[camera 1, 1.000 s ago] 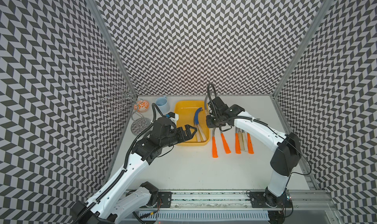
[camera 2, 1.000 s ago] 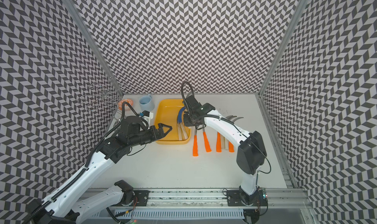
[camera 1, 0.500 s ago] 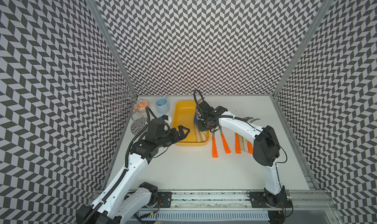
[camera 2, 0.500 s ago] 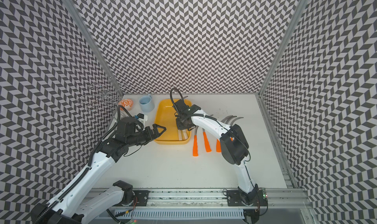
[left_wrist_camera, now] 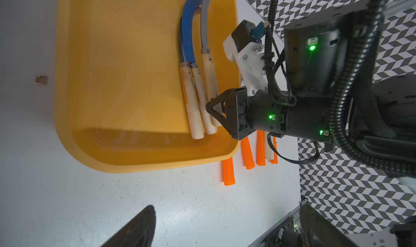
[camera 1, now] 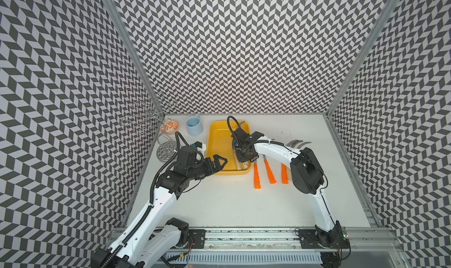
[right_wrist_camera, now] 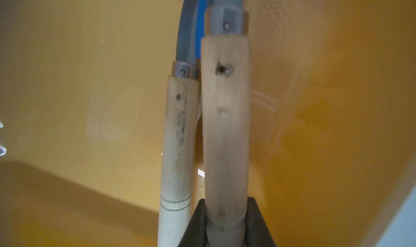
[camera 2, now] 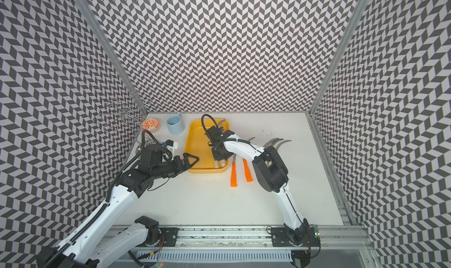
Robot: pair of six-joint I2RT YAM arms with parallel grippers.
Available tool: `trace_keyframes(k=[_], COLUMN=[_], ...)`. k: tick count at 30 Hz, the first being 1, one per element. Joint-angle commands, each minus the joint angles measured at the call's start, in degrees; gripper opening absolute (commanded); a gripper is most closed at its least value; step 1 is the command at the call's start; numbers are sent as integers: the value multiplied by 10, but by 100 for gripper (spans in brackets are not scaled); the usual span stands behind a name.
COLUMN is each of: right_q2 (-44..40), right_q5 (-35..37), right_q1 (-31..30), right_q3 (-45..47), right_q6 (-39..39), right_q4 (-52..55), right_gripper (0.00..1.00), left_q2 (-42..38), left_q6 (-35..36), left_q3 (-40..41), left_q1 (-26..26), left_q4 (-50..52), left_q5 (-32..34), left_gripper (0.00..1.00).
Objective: Put small sickles into storage boxes
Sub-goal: Place the sickle in the storage box.
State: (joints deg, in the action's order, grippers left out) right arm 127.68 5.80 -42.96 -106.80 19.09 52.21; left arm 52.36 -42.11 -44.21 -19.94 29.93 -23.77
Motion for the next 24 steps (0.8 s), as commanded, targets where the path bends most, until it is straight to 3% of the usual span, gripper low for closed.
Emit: trace_keyframes(k=[1,15,24], right_q2=[18,-3,-79], right_q5=[7,14,9], right_q1=[-2,-1,0], right_q3=[-12,-99,-72], right_q6=[-7,6,25], right_q4=[-6,49,58], right_gripper=[12,50,64], left_q2=[-14,-19,-35], left_q6=[4,1,-21], left_q3=[9,2,-2], left_q1=[4,3,-7], left_q4=[-1,4,2], left_q5=[-8,-13,-23], left_gripper=[100,100,100])
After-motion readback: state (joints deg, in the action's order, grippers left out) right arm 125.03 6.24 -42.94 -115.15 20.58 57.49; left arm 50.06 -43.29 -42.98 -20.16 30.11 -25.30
